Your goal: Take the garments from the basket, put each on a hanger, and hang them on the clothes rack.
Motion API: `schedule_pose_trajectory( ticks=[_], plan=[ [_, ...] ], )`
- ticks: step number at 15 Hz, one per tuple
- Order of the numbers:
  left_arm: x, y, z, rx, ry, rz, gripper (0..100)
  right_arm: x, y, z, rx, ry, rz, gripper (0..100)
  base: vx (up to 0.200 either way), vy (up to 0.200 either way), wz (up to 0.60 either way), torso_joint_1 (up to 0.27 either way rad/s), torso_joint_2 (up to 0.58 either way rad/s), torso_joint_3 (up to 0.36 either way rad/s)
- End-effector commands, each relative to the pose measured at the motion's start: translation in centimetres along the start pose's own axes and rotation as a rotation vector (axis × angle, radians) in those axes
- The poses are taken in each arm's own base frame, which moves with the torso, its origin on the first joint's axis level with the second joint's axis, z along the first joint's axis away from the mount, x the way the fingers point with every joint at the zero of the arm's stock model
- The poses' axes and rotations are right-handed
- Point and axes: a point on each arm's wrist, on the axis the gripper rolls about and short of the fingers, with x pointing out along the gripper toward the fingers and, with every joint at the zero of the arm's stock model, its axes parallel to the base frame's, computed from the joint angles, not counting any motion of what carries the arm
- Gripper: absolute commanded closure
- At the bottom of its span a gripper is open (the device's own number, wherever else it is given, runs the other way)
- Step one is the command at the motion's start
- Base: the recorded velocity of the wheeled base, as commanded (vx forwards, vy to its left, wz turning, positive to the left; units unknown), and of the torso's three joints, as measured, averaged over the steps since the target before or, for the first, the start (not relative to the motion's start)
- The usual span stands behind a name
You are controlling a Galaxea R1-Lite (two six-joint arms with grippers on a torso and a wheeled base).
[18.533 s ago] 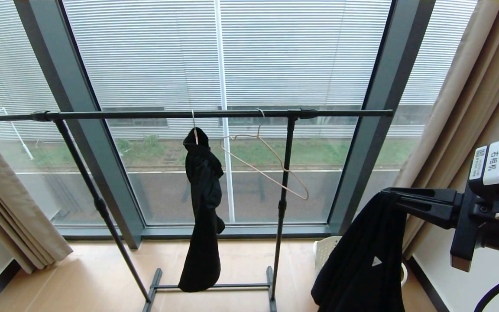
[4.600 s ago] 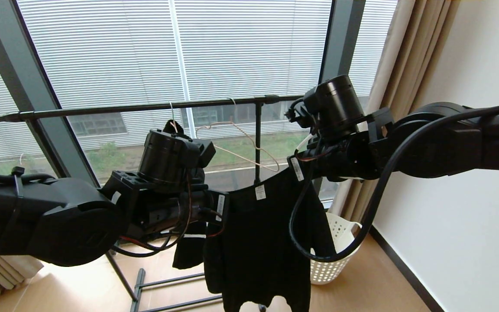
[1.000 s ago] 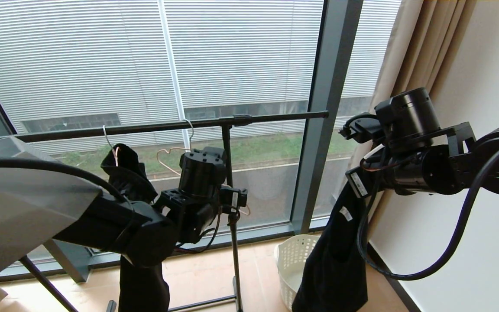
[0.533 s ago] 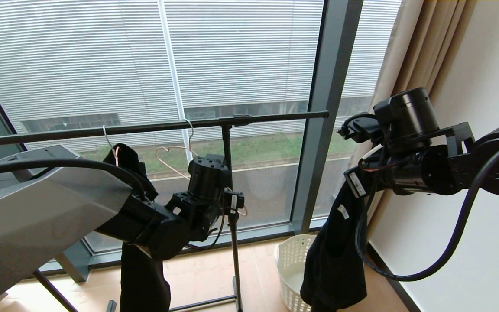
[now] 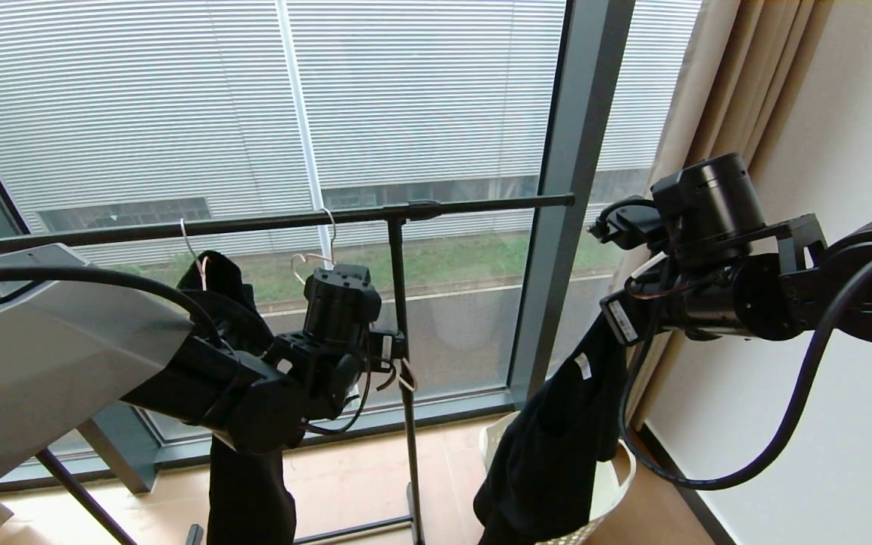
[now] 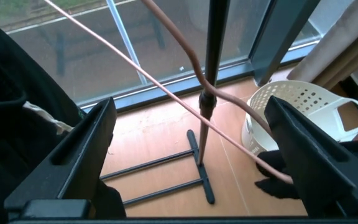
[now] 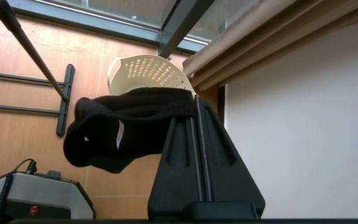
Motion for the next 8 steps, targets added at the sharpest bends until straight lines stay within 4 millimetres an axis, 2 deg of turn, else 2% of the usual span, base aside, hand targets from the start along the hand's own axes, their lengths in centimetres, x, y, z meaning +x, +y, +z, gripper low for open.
schedule_pose_trajectory(
  ticks=[1,6,8],
  plan=[
    [-0.49,0.14,0.59,-0.008,-0.018,0.003,0,0.05,0.07,-0.02,-0.002,0.002,0.001,100,0.0,0.0,0.0,0.0,0.0,0.0],
    [-0.32,0.1,0.84,-0.012,-0.027,0.006,0,0.02,0.05,-0.05,-0.002,0.002,0.001,100,0.0,0.0,0.0,0.0,0.0,0.0],
    [-0.02,0.78,0.96,-0.02,-0.029,0.046,0,0.07,0.08,-0.06,-0.003,0.003,0.001,100,0.0,0.0,0.0,0.0,0.0,0.0]
  ],
)
